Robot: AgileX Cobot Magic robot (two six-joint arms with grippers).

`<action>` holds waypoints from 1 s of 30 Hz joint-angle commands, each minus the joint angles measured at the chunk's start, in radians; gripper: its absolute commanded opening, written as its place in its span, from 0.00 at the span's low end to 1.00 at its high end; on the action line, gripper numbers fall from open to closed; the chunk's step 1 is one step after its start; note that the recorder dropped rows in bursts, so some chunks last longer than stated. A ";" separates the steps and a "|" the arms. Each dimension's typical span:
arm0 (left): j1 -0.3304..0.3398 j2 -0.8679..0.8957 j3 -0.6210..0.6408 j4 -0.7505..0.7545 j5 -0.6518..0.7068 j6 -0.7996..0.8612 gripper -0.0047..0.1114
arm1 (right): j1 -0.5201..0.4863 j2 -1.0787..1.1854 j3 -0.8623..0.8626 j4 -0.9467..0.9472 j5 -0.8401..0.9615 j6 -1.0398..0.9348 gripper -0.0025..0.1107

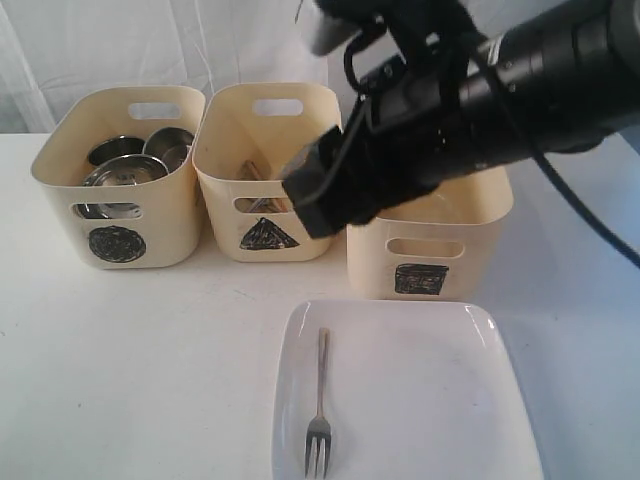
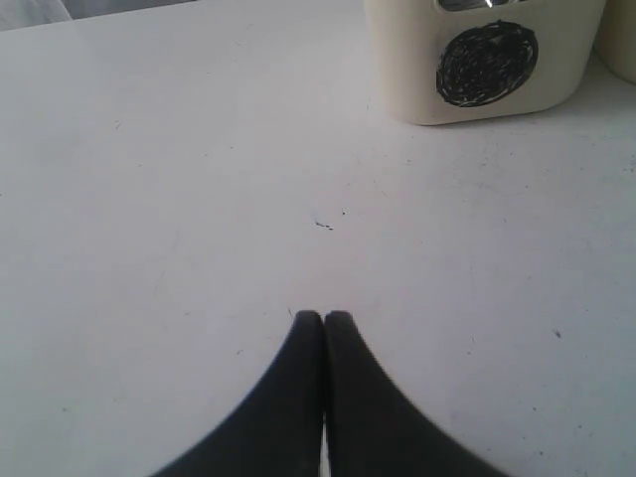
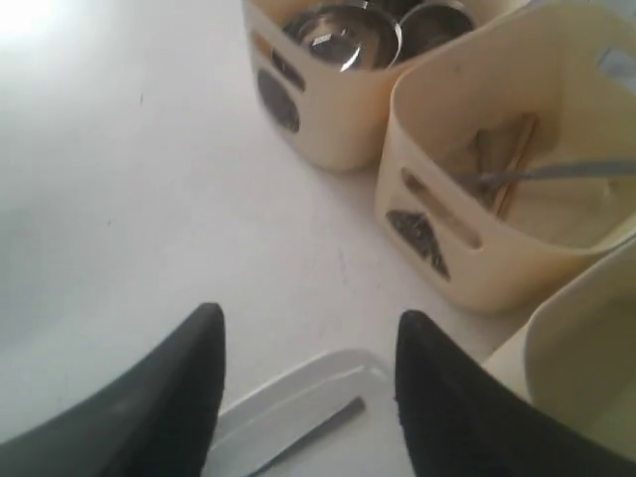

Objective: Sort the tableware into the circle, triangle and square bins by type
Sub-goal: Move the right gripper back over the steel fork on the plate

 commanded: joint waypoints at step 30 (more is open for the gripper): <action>-0.004 -0.003 0.004 -0.006 -0.001 0.000 0.04 | -0.007 0.305 0.349 0.331 -0.199 0.035 0.45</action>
